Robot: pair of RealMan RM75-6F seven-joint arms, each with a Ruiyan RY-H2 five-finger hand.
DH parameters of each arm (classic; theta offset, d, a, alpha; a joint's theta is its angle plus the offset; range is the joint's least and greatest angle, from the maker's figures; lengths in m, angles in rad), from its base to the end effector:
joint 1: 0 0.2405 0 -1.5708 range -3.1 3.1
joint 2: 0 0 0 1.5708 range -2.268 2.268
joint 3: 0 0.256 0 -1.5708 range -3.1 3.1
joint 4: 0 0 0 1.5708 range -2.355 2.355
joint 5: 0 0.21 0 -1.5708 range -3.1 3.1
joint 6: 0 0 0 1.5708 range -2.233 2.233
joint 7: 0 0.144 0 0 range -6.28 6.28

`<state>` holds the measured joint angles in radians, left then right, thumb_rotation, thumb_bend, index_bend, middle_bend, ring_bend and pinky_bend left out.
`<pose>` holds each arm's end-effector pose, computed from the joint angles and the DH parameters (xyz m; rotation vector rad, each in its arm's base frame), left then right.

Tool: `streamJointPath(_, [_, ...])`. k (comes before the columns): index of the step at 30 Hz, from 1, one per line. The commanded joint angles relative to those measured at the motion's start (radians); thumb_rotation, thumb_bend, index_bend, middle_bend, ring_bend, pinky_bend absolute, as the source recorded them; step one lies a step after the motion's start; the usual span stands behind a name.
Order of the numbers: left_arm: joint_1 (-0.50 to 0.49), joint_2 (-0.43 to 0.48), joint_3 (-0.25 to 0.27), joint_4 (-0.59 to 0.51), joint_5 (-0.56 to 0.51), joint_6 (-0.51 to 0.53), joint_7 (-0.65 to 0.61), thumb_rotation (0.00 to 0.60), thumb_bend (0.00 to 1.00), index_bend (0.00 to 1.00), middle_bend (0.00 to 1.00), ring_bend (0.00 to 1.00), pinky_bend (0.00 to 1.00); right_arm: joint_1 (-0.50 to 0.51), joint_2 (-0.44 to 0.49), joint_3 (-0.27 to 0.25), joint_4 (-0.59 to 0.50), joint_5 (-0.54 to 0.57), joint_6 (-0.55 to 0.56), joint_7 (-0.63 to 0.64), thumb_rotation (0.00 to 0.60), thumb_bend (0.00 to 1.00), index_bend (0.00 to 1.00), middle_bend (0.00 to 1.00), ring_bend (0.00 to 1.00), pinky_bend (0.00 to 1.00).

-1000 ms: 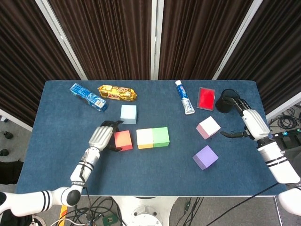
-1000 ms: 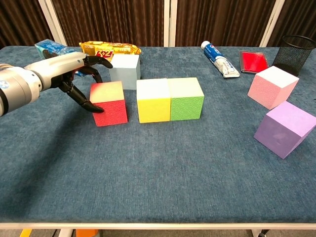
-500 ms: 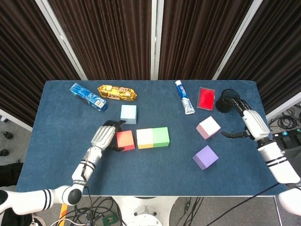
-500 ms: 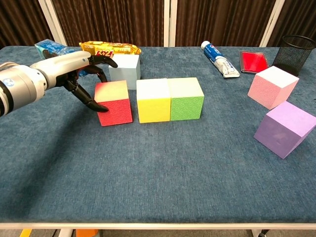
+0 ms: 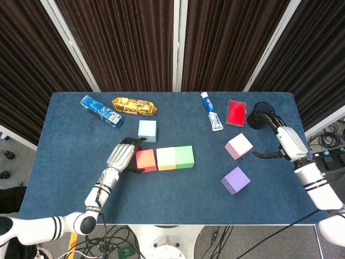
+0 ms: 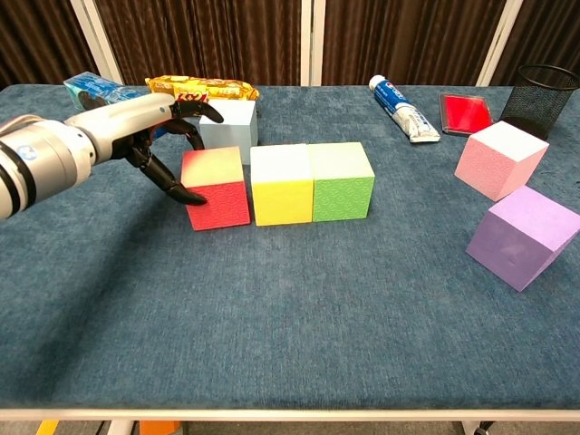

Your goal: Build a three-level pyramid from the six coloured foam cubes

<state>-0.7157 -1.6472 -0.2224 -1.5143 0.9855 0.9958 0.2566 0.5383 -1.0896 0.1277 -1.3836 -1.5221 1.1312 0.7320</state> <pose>-0.1348 0.3304 -0.0395 -1.7097 -1.2716 -1.0424 -0.2525 -0.3405 0.1666 1.5631 -1.2392 1.3294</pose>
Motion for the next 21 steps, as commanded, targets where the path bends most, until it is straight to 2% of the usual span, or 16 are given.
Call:
streamJointPath(1, [0.000,-0.004,0.002,0.004,0.000,0.000,-0.002,0.600,0.11,0.14,0.56,0.14,0.11,0.000,0.000,0.000,0.000,0.002,-0.001,0.001,0.600,0.03,0.00,0.14,0.00,0.00])
streamJointPath(13, [0.003,-0.002,-0.001,0.008,0.017,-0.017,-0.054,0.600,0.11,0.14,0.53,0.15,0.11,0.001,-0.005,-0.002,0.013,0.003,-0.005,0.014,0.600,0.03,0.00,0.14,0.00,0.00])
streamJointPath(21, [0.004,0.002,0.000,0.008,0.040,-0.029,-0.094,0.600,0.10,0.14,0.29,0.15,0.11,0.003,-0.011,-0.003,0.018,0.004,-0.008,0.016,0.600,0.03,0.00,0.14,0.00,0.00])
